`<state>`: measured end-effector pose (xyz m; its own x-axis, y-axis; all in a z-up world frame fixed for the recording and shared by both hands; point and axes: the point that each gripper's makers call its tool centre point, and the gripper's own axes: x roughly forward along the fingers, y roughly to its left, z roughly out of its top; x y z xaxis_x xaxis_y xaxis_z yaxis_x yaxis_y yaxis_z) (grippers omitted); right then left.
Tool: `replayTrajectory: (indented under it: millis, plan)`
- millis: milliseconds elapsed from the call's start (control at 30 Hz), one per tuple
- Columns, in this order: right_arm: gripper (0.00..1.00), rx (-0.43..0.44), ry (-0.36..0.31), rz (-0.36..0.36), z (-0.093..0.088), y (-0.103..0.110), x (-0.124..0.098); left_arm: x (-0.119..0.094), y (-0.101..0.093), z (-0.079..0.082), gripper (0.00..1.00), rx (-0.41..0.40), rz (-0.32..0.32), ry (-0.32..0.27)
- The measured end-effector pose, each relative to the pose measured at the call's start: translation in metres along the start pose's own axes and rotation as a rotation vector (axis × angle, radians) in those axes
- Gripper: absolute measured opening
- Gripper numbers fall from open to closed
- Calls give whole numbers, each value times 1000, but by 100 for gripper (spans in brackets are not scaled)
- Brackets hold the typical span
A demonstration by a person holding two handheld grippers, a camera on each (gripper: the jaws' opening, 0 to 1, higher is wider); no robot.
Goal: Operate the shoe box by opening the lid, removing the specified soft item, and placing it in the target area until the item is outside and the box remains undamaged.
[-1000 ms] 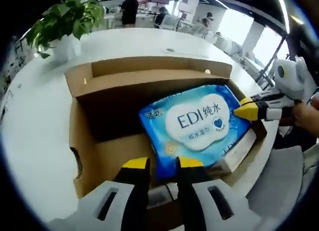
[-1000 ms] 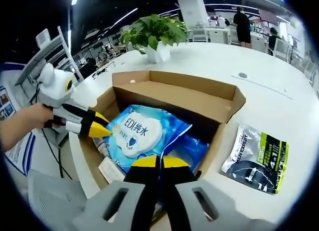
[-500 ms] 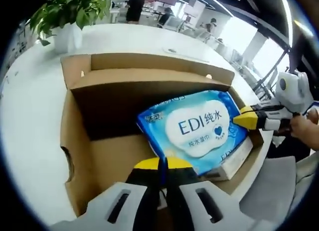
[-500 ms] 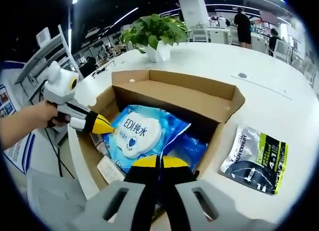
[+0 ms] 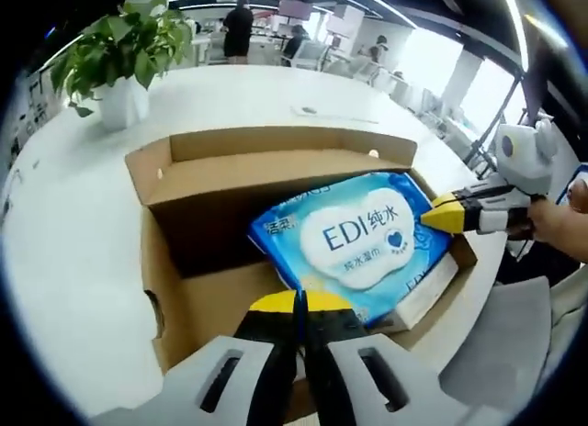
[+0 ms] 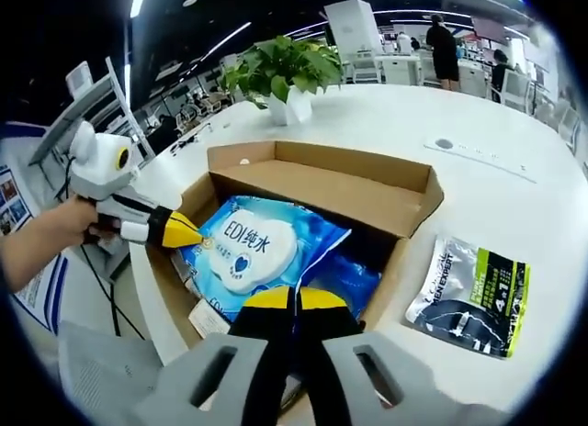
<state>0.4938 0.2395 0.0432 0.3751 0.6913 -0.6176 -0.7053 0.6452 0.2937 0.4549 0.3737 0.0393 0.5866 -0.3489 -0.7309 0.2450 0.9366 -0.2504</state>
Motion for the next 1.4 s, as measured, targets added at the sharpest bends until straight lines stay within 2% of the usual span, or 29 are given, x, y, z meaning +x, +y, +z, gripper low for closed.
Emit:
replayTrajectory:
  millis: [300, 700, 933, 1400]
  plan:
    - [0, 27, -19, 7, 9, -1, -13, -11, -7, 13, 0, -4, -6, -28]
    - [0, 55, -34, 2, 15, -10, -42, -18, -32, 32, 0, 7, -46, -50]
    - [0, 84, -49, -16, 15, -23, -66, -17, -57, 44, 0, 41, -73, -57]
    - [0, 124, -52, -71, 6, -63, -110, 0, -114, 62, 0, 95, -125, -70]
